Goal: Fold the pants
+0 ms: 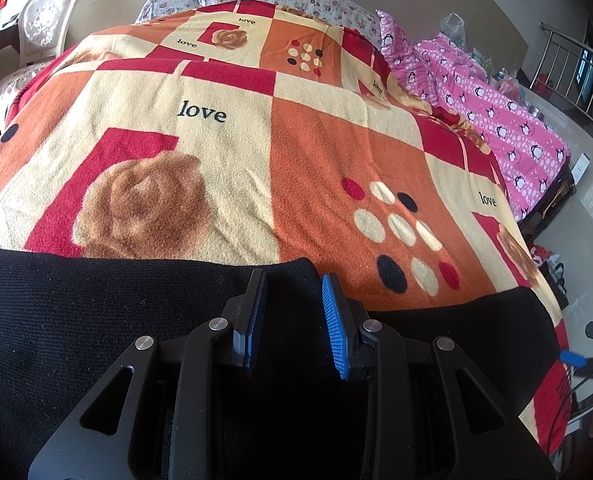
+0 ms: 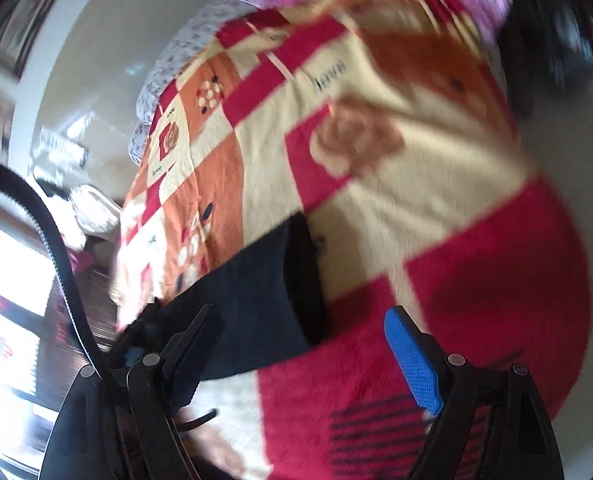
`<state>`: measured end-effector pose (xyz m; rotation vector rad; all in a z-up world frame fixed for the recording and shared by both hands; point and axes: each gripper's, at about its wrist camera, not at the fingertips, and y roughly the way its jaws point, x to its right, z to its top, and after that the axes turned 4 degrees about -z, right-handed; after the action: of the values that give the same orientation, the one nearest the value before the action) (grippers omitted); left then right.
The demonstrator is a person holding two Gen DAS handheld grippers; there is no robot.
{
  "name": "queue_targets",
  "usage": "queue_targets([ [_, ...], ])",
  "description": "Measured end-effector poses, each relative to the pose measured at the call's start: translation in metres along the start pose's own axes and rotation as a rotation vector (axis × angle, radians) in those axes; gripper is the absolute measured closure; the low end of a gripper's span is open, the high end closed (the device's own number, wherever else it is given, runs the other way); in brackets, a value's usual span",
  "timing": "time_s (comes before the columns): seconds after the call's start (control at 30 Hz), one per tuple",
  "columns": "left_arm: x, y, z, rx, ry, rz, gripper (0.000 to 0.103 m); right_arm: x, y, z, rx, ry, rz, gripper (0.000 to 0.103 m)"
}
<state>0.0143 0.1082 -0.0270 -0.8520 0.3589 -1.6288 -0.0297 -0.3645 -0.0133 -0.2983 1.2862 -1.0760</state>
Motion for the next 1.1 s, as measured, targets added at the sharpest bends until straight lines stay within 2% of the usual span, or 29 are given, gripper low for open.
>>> queue_targets([
  [0.07,0.0,0.0,0.0,0.0,0.0,0.0,0.075,0.012,0.009,-0.003,-0.075,0.118,0.106,0.022],
  [0.13,0.0,0.0,0.0,0.0,0.0,0.0,0.075,0.012,0.017,-0.004,-0.143,0.15,0.104,0.024],
  [0.27,0.0,0.0,0.0,0.0,0.0,0.0,0.075,0.01,0.026,0.003,-0.179,0.184,0.105,0.023],
  [0.53,0.0,0.0,0.0,0.0,0.0,0.0,0.075,-0.002,0.052,0.017,-0.217,0.096,0.176,0.023],
  [0.67,0.0,0.0,0.0,0.0,0.001,0.001,0.075,0.008,0.047,0.012,-0.215,0.077,0.207,0.045],
  [0.73,0.0,0.0,0.0,0.001,0.001,0.001,0.075,0.011,0.046,0.009,-0.19,0.059,0.186,0.063],
  [0.77,0.0,0.0,0.0,0.001,0.001,0.001,0.075,0.015,0.045,0.007,-0.174,0.05,0.168,0.081],
  [0.8,0.0,0.0,0.0,0.001,0.002,0.002,0.075,0.018,0.045,0.006,-0.162,0.042,0.153,0.091],
  [0.87,0.001,-0.005,0.001,0.011,0.004,0.003,0.075,0.023,0.045,0.002,-0.125,0.023,0.162,0.095],
  [0.93,0.012,-0.017,0.005,0.045,0.033,0.002,0.075,0.016,0.042,-0.005,-0.063,-0.06,0.137,0.095],
  [1.03,0.046,-0.036,0.016,0.085,0.101,-0.033,0.072,-0.01,0.034,-0.023,0.066,-0.281,0.006,0.095],
  [1.1,0.075,-0.037,0.024,0.047,0.103,-0.102,0.05,-0.028,0.03,-0.038,0.158,-0.42,-0.095,0.095],
])
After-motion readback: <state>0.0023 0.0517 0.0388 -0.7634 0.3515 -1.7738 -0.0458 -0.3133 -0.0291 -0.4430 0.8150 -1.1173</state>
